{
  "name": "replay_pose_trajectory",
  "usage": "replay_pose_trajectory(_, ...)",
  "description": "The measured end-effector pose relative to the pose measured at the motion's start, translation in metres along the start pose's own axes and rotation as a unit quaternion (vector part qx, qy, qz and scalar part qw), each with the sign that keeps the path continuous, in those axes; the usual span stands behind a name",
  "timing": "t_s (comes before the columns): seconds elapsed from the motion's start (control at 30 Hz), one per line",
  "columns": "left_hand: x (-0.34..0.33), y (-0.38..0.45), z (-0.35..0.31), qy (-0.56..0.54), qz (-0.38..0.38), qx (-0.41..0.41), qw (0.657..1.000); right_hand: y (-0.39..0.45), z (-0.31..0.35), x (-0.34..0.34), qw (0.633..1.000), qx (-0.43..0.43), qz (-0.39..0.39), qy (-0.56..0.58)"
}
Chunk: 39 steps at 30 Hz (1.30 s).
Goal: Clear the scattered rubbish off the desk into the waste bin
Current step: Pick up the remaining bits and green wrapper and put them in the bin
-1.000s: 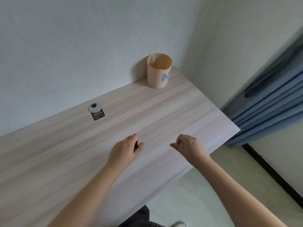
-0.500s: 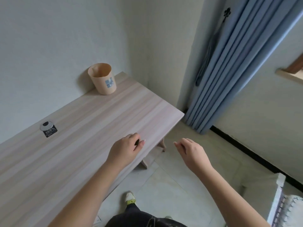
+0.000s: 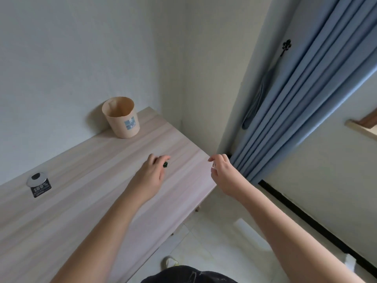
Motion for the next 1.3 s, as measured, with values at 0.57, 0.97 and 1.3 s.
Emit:
replay_pose_trajectory(0.57, 0.075, 0.12, 0.058, 0.083, -0.114, -0.015, 0.99, 0.185, 0.066, 0.033, 0.991, 0.133, -0.006, 0.022)
replay_pose_trajectory(0.97, 0.094, 0.189, 0.153, 0.115, -0.179, 0.146, 0.966, 0.345, 0.171, -0.028, 0.949, 0.302, 0.087, 0.011)
replay_pose_trajectory(1.3, 0.097, 0.203, 0.257, 0.064, -0.197, 0.27, 0.94, 0.411, 0.263, -0.115, 0.921, 0.338, 0.193, -0.021)
Point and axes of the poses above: each hand's wrist, its own y-axis towards the middle knuckle, its own x-axis out of the back of the hand, z = x × y, the point moved 6 cm from there along y, towards the middle knuckle, and after that the axes turned 8 degrees about -x, right-handed, at the moved point
